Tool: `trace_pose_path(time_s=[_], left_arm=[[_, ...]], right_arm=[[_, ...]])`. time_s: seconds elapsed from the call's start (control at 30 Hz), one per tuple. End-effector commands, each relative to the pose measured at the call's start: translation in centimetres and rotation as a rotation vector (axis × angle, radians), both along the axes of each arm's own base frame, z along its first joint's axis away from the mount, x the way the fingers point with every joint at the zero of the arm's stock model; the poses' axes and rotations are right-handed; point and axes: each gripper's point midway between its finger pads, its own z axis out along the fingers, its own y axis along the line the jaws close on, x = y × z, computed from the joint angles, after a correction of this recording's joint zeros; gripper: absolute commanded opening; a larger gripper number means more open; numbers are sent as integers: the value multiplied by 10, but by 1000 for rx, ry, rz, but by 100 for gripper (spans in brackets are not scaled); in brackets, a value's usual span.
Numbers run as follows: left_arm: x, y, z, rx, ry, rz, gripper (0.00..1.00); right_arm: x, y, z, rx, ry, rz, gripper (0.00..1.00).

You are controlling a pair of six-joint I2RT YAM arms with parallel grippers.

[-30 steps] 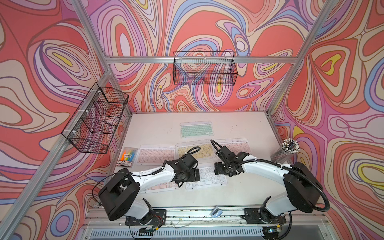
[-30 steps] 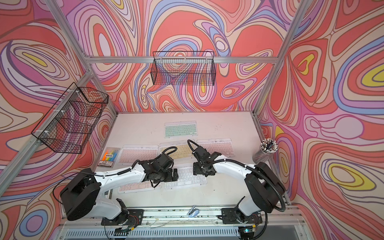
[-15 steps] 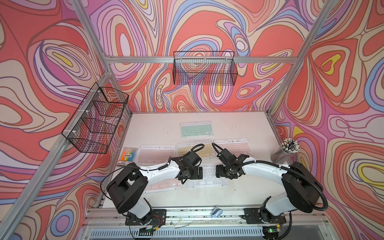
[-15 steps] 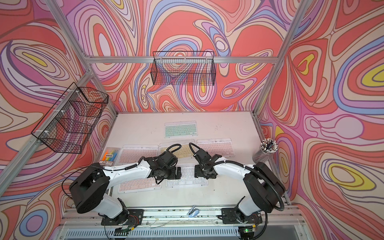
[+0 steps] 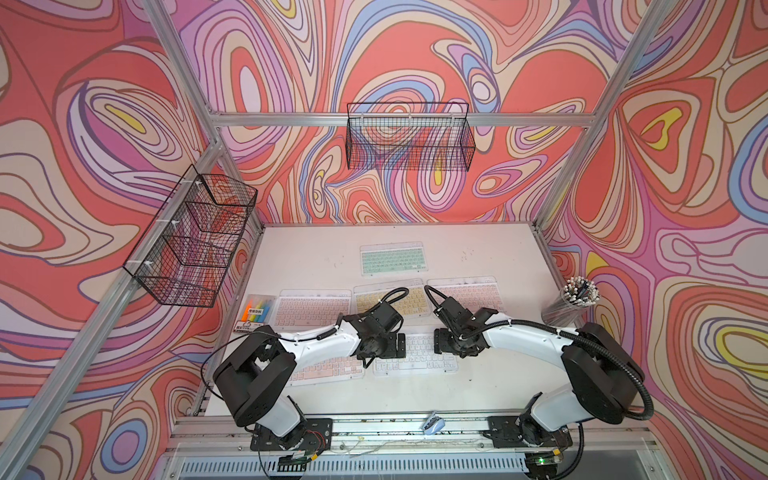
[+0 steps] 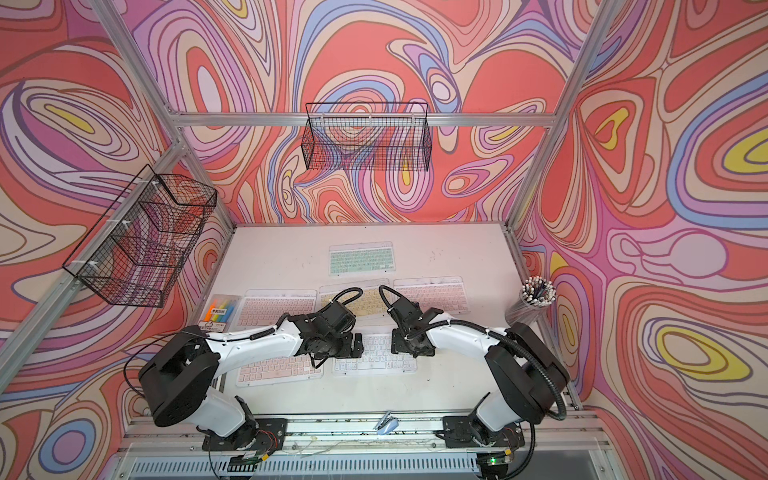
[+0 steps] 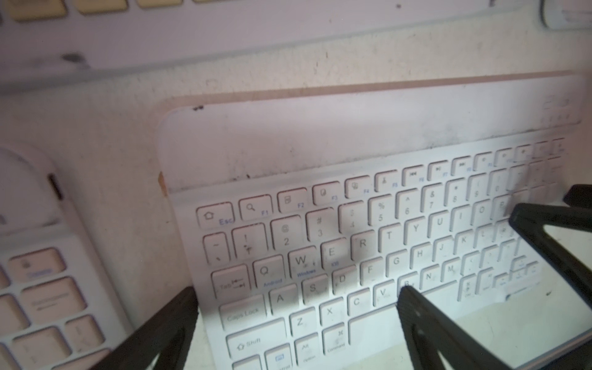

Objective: Stack the numeric keypads
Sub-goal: Pick up the numeric keypad from the center of the board.

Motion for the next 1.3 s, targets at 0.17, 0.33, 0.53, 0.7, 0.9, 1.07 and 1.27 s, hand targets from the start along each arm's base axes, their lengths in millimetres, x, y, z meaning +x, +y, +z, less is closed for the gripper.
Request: trace_pose_path(time_s=[0.17, 0.33, 0.53, 0.7, 0.9, 1.07, 1.27], left_arm=[[-6, 6, -10, 30, 18, -1, 100], [-6, 3, -12, 16, 21, -8, 100], [-11, -6, -19, -46, 43, -20, 100], [-14, -12, -20, -109, 47, -32, 99], [-19, -14, -22, -154, 62, -39, 97], [-20, -11, -24, -164, 66, -27, 97], [-21, -8, -25, -172, 69, -16, 97]], right_arm=[[2, 14, -12, 60, 41, -34, 80], [-7, 23, -14, 127, 71, -15, 80], [-16, 37, -5, 253, 77, 40, 80], [-15, 44, 19, 415, 50, 66, 80], [-5, 40, 44, 609, 8, 32, 80], [1, 35, 60, 720, -23, 9, 80], [8, 30, 76, 804, -59, -14, 80]])
